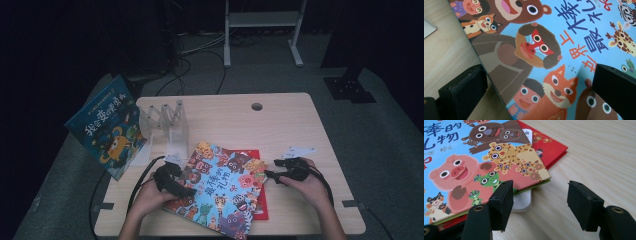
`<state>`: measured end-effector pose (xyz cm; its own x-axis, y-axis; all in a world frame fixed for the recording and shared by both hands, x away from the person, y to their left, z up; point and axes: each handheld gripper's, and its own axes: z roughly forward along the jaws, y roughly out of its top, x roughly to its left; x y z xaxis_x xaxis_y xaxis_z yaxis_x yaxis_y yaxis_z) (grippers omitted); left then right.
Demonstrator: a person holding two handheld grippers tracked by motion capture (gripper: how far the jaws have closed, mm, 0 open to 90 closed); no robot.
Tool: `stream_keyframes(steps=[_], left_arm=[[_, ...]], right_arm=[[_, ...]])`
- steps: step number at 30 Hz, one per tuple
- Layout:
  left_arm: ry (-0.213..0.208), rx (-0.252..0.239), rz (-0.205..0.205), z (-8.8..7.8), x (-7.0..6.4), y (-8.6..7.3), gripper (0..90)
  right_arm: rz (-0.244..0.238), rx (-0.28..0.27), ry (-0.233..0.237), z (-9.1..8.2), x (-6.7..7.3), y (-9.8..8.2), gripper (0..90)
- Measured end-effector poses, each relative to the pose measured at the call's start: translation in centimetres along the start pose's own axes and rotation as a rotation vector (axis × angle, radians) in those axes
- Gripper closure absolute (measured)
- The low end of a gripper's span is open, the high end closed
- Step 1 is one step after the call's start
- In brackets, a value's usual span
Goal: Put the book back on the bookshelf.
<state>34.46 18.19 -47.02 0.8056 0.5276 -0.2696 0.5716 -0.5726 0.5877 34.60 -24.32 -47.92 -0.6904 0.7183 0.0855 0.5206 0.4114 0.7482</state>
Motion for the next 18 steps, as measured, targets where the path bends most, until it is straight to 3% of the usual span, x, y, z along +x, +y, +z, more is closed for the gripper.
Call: stream_keyframes(steps=[9, 14, 18], left_arm=[[-0.001, -0.005, 0.003, 0.0, 0.0, -0.1, 0.0], [0.004, -0.020, -0.011, 0.1, 0.1, -0.1, 0.0], [0.003, -0.025, -0.023, 0.3, 0.2, 0.1, 0.0]], right_arm=[[-0.050, -0.035, 0.019, -1.2, 2.1, -0.8, 38.0], [-0.107, -0.055, 0.073, -2.0, 4.3, -1.6, 38.7], [-0.145, -0.053, 0.145, -2.2, 5.9, -2.1, 38.7]])
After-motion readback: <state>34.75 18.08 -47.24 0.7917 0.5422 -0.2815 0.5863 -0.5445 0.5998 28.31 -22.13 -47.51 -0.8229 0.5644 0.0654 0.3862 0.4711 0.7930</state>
